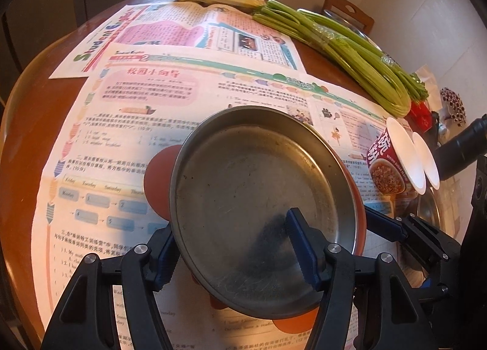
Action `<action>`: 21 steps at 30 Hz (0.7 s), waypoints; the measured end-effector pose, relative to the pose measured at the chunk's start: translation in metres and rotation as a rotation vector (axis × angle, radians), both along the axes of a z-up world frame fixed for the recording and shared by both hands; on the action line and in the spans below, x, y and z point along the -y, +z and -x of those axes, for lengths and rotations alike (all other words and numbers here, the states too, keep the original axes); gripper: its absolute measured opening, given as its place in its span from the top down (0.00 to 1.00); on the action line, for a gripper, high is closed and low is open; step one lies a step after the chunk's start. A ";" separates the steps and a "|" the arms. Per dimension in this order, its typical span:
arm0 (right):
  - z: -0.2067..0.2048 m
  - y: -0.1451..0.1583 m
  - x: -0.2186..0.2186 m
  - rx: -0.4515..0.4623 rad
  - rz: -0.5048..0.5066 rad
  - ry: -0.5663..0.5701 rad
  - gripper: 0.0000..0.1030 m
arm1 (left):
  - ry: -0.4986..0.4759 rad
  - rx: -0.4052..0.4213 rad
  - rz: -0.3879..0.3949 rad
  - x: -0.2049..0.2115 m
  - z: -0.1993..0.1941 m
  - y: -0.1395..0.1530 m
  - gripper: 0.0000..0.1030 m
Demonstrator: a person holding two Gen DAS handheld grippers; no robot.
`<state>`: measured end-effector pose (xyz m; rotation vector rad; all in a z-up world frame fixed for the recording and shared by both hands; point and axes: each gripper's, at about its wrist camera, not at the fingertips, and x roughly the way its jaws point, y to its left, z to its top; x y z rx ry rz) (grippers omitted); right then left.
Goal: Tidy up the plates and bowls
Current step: 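Lower the steel pan onto the orange plate and open the left tool, then move the left tool to the rim of the deep steel bowl and grasp it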
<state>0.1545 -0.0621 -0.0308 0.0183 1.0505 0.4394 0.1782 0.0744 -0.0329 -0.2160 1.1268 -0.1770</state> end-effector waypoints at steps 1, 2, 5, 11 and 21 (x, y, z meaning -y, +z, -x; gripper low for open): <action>-0.001 0.000 0.002 0.001 0.000 -0.006 0.38 | -0.001 0.001 -0.003 0.001 -0.001 0.000 0.34; -0.001 0.000 0.003 0.002 0.001 -0.008 0.38 | -0.002 0.003 -0.007 0.002 -0.001 0.000 0.34; 0.000 0.000 0.004 0.007 0.003 -0.013 0.38 | -0.004 0.008 -0.012 0.002 0.000 0.001 0.34; 0.004 0.003 0.003 0.028 0.007 -0.023 0.38 | 0.038 0.041 -0.070 -0.008 0.008 0.008 0.34; 0.018 0.030 0.014 0.108 -0.015 -0.056 0.38 | 0.080 0.142 -0.099 -0.016 0.034 0.044 0.34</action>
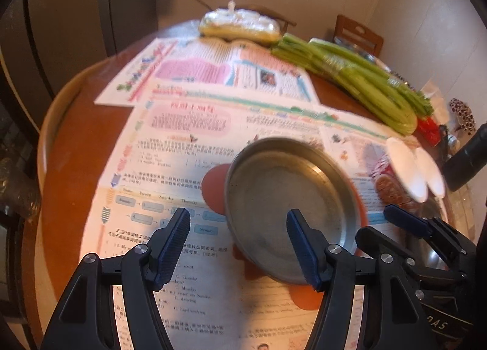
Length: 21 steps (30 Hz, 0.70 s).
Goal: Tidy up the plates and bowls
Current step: 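Move the left tool to the rim of the deep steel bowl and grasp it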
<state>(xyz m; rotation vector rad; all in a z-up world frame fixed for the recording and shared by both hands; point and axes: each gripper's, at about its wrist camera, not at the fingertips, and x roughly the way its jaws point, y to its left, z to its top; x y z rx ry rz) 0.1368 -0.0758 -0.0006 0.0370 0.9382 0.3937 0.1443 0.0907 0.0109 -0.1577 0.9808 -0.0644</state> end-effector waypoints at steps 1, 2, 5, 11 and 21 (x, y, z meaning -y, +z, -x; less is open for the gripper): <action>0.003 0.005 0.002 0.012 -0.006 0.001 0.38 | -0.005 0.018 -0.003 0.003 0.004 0.007 0.34; 0.006 0.009 0.003 0.023 -0.007 0.002 0.38 | -0.008 0.034 -0.011 0.007 0.007 0.012 0.34; 0.016 0.023 0.011 0.067 -0.009 -0.004 0.38 | -0.022 0.093 -0.043 0.022 0.016 0.031 0.34; 0.035 0.047 0.037 0.151 -0.006 -0.045 0.38 | -0.054 0.163 -0.050 0.051 0.027 0.056 0.33; 0.056 0.061 0.107 0.191 -0.031 -0.147 0.38 | -0.144 0.194 -0.055 0.119 0.038 0.066 0.33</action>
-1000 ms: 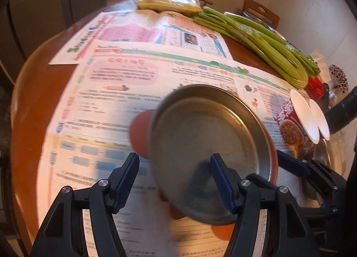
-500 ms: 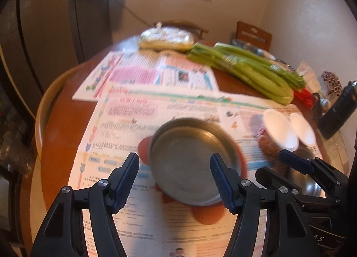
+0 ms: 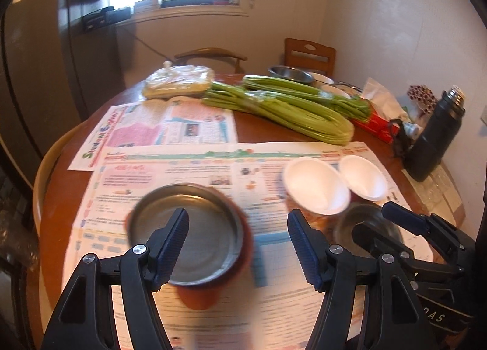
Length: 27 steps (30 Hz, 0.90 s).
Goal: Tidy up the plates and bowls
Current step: 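Move the left tool to the rim of the deep steel bowl and grasp it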
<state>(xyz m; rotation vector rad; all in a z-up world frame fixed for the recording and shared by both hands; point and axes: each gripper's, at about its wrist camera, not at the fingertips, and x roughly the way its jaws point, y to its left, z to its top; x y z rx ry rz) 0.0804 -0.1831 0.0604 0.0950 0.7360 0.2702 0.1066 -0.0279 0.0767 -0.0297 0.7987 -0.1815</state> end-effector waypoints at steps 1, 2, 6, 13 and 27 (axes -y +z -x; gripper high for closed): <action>0.002 0.001 0.007 0.002 -0.001 -0.008 0.38 | -0.006 0.000 0.002 0.005 0.000 0.000 0.33; 0.003 0.001 0.013 0.003 -0.001 -0.017 0.38 | -0.014 0.000 0.006 0.011 0.001 0.000 0.33; 0.010 0.003 0.043 0.008 0.002 -0.056 0.38 | -0.049 -0.007 0.012 0.039 0.002 -0.002 0.33; 0.015 -0.004 0.085 -0.005 0.002 -0.106 0.38 | -0.092 -0.029 -0.008 0.076 0.000 -0.012 0.33; 0.015 -0.042 0.128 -0.095 0.004 -0.145 0.38 | -0.131 -0.136 -0.017 0.118 -0.014 -0.055 0.33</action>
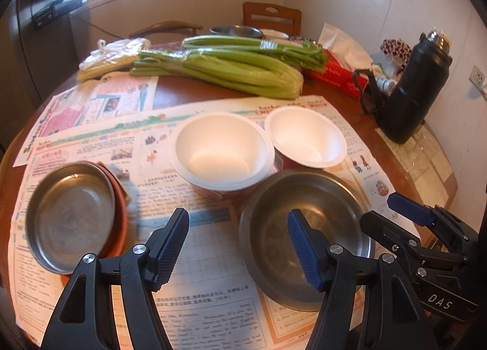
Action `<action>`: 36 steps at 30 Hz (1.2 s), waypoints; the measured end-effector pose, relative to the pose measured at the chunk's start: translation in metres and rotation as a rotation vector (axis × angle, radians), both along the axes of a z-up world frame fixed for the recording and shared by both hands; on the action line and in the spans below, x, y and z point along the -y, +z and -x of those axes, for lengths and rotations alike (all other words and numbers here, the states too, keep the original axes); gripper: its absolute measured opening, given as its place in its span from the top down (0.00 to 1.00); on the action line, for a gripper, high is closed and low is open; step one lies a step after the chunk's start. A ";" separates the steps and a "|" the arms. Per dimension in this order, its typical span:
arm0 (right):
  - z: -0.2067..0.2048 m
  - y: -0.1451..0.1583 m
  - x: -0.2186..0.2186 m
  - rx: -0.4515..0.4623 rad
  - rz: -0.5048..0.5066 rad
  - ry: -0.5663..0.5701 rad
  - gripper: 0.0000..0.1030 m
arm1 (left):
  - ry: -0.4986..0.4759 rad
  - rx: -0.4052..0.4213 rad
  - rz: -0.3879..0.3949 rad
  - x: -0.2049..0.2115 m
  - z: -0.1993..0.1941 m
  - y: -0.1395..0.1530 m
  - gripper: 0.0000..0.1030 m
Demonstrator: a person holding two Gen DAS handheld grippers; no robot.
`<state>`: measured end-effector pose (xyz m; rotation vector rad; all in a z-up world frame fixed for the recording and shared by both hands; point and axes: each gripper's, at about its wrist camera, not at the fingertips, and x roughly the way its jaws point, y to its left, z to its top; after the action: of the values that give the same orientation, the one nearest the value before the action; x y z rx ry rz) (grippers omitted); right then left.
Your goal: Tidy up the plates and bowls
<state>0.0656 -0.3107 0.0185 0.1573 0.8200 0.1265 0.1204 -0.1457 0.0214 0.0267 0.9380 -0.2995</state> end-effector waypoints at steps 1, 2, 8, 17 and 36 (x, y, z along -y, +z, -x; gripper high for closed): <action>-0.001 -0.003 0.000 -0.005 0.002 0.001 0.38 | 0.001 -0.009 -0.001 0.002 -0.001 -0.004 0.33; -0.001 -0.006 0.001 -0.012 0.004 0.001 0.38 | 0.000 -0.016 -0.003 0.003 -0.002 -0.006 0.33; -0.004 -0.023 0.003 -0.045 0.011 0.007 0.38 | 0.003 -0.053 -0.015 0.009 -0.006 -0.024 0.33; -0.005 -0.037 -0.005 -0.055 0.049 0.036 0.39 | -0.012 -0.055 -0.029 0.019 -0.008 -0.036 0.33; 0.010 -0.038 -0.024 -0.059 0.052 0.120 0.44 | -0.034 -0.078 -0.002 0.022 0.009 -0.040 0.48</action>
<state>0.0557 -0.2866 -0.0198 0.0629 0.8911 0.2143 0.1118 -0.1676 -0.0191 0.0327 1.0160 -0.3325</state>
